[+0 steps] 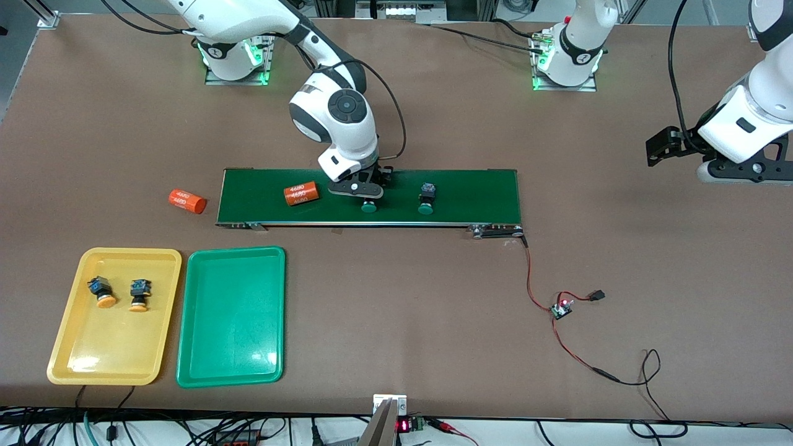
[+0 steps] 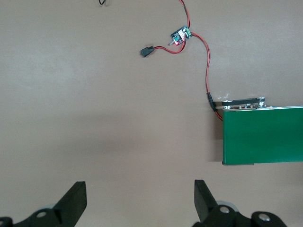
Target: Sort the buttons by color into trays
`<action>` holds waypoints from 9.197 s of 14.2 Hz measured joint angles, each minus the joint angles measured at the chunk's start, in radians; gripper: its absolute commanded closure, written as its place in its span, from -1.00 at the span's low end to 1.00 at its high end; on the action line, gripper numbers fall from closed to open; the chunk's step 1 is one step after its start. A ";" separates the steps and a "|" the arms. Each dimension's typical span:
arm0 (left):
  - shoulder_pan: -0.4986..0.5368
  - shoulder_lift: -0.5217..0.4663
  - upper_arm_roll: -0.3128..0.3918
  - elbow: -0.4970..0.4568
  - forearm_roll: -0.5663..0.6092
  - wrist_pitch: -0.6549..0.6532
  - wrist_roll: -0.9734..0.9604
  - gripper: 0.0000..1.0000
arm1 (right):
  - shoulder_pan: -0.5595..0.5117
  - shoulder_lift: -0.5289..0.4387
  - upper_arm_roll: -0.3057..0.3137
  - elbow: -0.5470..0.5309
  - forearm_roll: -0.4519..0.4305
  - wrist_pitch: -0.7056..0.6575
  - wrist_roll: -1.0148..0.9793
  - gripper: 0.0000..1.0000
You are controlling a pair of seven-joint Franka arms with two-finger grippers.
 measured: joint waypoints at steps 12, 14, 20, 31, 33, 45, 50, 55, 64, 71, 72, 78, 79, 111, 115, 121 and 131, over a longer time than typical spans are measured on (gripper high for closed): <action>0.001 0.000 0.000 0.000 0.000 -0.001 0.000 -1.00 | -0.430 -0.118 -0.024 0.150 -0.002 -0.280 -0.541 1.00; 0.001 0.000 0.000 0.000 0.000 -0.001 0.000 -1.00 | -0.606 -0.090 -0.028 0.163 0.001 -0.263 -0.790 1.00; 0.001 0.000 0.000 0.000 0.000 -0.001 0.000 -1.00 | -0.798 0.034 -0.011 0.226 0.039 -0.208 -1.088 1.00; 0.001 -0.001 0.000 0.000 0.000 -0.005 0.000 -1.00 | -0.617 0.190 -0.079 0.287 0.069 -0.035 -0.906 0.48; 0.001 -0.001 0.000 0.000 0.000 -0.006 0.000 -1.00 | -0.594 0.214 -0.106 0.291 0.069 -0.019 -0.906 -0.13; 0.001 -0.001 -0.001 0.000 0.000 -0.007 0.000 -1.00 | -0.545 0.061 0.001 0.242 0.072 -0.162 -0.655 -1.00; 0.000 -0.001 -0.002 0.000 0.000 -0.009 0.000 -1.00 | -0.534 -0.199 0.160 -0.036 0.111 -0.171 -0.394 -1.00; 0.000 -0.001 -0.004 0.000 0.000 -0.011 0.000 -1.00 | -0.458 -0.234 0.275 -0.097 0.126 -0.111 -0.129 -1.00; -0.004 -0.007 -0.024 0.000 0.000 -0.013 0.000 -1.00 | -0.392 -0.112 0.266 -0.075 0.029 -0.021 0.116 -1.00; -0.004 -0.008 -0.031 0.000 0.000 -0.017 0.000 -1.00 | -0.296 -0.051 0.213 -0.033 -0.104 -0.021 0.158 -1.00; -0.004 -0.008 -0.031 0.000 0.000 -0.022 0.000 -1.00 | -0.291 -0.046 0.210 -0.033 -0.129 -0.022 0.147 -1.00; -0.003 -0.010 -0.030 0.005 0.000 -0.026 0.000 -1.00 | -0.287 -0.009 0.198 -0.035 -0.194 -0.052 0.075 -0.17; -0.002 -0.011 -0.030 0.007 0.000 -0.026 0.000 -1.00 | -0.287 0.003 0.195 -0.035 -0.215 -0.052 0.075 0.07; 0.001 -0.013 -0.029 0.008 0.000 -0.029 0.000 -1.00 | -0.389 0.271 -0.160 0.427 -0.061 -0.006 -0.642 -1.00; 0.001 -0.013 -0.030 0.009 0.000 -0.030 0.000 -1.00 | -0.400 0.160 -0.158 0.473 -0.025 -0.245 -0.676 -1.00; 0.001 -0.013 -0.030 0.009 0.000 -0.030 0.000 -1.00 | -0.369 -0.224 -0.356 0.473 0.326 -0.706 -1.126 -1.00; 0.000 -0.013 -0.031 0.009 0.000 -0.031 0.000 -1.00 | -0.235 -0.367 -0.519 0.387 0.333 -0.902 -1.153 -1.00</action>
